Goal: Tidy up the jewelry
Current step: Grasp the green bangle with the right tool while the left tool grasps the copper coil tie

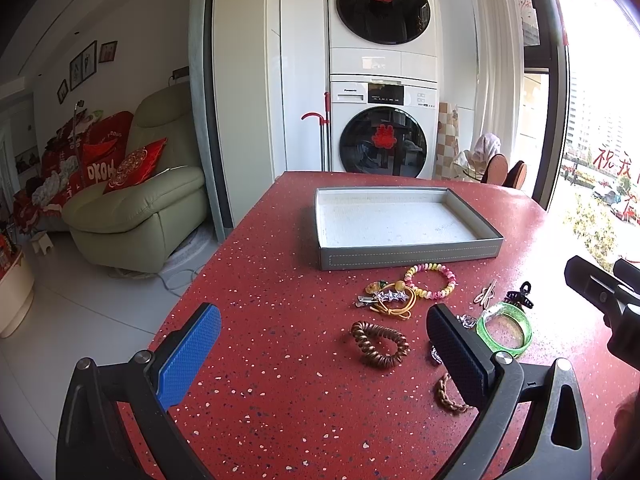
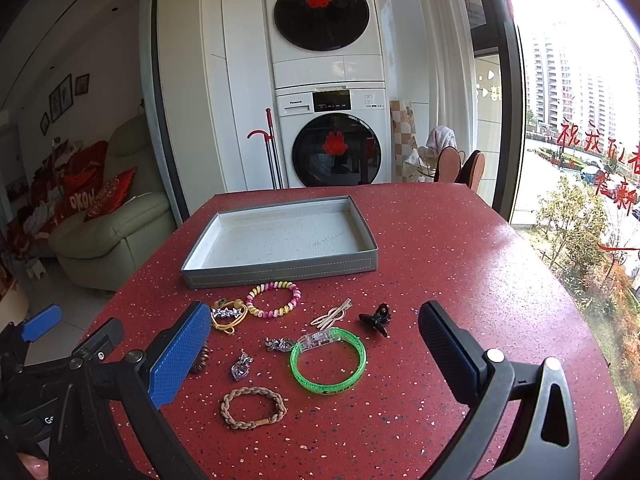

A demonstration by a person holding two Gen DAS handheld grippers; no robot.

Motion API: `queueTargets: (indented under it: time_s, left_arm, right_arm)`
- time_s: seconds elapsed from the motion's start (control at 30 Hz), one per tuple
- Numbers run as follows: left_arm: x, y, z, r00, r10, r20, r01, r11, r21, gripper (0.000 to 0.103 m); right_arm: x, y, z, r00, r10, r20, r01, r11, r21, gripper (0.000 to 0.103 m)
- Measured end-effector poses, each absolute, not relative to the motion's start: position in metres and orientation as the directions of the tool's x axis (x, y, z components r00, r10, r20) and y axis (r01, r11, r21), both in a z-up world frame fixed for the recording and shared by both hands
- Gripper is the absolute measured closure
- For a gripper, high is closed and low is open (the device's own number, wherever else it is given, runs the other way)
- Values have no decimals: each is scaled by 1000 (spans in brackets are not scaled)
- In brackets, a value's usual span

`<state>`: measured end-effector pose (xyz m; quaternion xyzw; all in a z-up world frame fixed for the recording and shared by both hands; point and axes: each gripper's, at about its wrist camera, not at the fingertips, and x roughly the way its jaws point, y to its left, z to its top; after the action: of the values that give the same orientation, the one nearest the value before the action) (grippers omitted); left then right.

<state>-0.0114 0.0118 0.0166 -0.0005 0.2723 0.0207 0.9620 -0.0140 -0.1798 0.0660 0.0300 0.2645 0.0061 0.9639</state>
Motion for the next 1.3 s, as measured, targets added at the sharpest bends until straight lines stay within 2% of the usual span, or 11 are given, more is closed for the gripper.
queueTargets:
  time_s: [0.3,0.57,0.7,1.0,1.13,1.17,1.2,1.27,1.3]
  left_arm:
    - [-3,18,12,825,17,-565,-27,1000,-8,0]
    - [41,40,-26,649,-129,-750,29,989,-145,0]
    - [60,45,-36,600,-165,-783,34,983,-181,0]
    - [91,29,-52,541,-173,-823,63,984,-165,0]
    - [99,23,-59,514,-167,-841,72,986,-151,0]
    - [100,22,-61,511,-168,-843,71,986,-153,2]
    - [100,21,-62,508,-165,-846,70,986,-150,8]
    - [100,18,-63,513,-148,-845,80,989,-125,8]
    - [100,17,-64,515,-143,-845,85,990,-116,13]
  right_arm:
    - [-11,-180,58,844,28,-536,8,998,66,0]
    - [12,-200,34,738,-39,-673,99,994,51,0]
    - [29,-216,18,666,-49,-744,145,987,65,0]
    - [64,-232,-17,533,-52,-845,191,980,60,1]
    - [74,-228,-31,488,-59,-871,176,984,32,17]
    - [76,-228,-34,480,-57,-876,175,984,31,23]
    - [77,-227,-37,471,-63,-880,177,984,24,24]
    - [76,-222,-36,471,-87,-878,163,987,-10,31]
    - [76,-219,-36,469,-102,-877,157,987,-31,33]
